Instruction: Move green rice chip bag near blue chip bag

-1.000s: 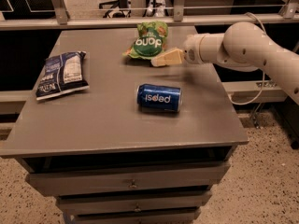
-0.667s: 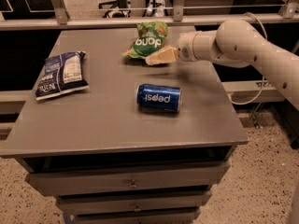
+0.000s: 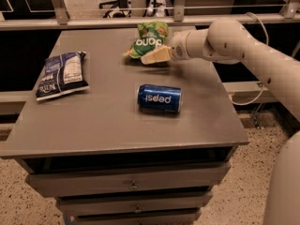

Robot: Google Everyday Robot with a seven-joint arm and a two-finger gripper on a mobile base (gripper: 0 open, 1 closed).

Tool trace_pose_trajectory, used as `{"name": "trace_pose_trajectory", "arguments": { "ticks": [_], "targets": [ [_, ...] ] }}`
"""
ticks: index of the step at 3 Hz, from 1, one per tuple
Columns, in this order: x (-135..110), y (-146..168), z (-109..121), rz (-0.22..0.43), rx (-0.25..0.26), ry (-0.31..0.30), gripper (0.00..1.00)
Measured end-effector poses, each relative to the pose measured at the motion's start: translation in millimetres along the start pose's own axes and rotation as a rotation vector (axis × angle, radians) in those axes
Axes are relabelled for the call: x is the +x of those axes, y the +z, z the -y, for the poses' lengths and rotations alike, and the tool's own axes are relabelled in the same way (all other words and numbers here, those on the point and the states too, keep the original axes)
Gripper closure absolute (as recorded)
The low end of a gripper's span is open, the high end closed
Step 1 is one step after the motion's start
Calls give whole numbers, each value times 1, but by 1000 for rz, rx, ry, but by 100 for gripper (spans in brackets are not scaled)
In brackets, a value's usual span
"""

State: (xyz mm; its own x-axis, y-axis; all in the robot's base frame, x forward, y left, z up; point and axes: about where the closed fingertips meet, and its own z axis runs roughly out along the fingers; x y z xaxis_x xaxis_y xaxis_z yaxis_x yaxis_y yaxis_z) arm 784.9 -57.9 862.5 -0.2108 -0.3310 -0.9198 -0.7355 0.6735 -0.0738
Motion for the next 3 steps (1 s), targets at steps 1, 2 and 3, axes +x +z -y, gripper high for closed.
{"name": "trace_pose_trajectory", "arguments": {
  "ticks": [1,2,3],
  "targets": [
    [3,14,2,-3,-18,0,23],
    [5,18,1,-10,-27,0,46],
    [7,15,2,-21,-24,-5,69]
  ]
}}
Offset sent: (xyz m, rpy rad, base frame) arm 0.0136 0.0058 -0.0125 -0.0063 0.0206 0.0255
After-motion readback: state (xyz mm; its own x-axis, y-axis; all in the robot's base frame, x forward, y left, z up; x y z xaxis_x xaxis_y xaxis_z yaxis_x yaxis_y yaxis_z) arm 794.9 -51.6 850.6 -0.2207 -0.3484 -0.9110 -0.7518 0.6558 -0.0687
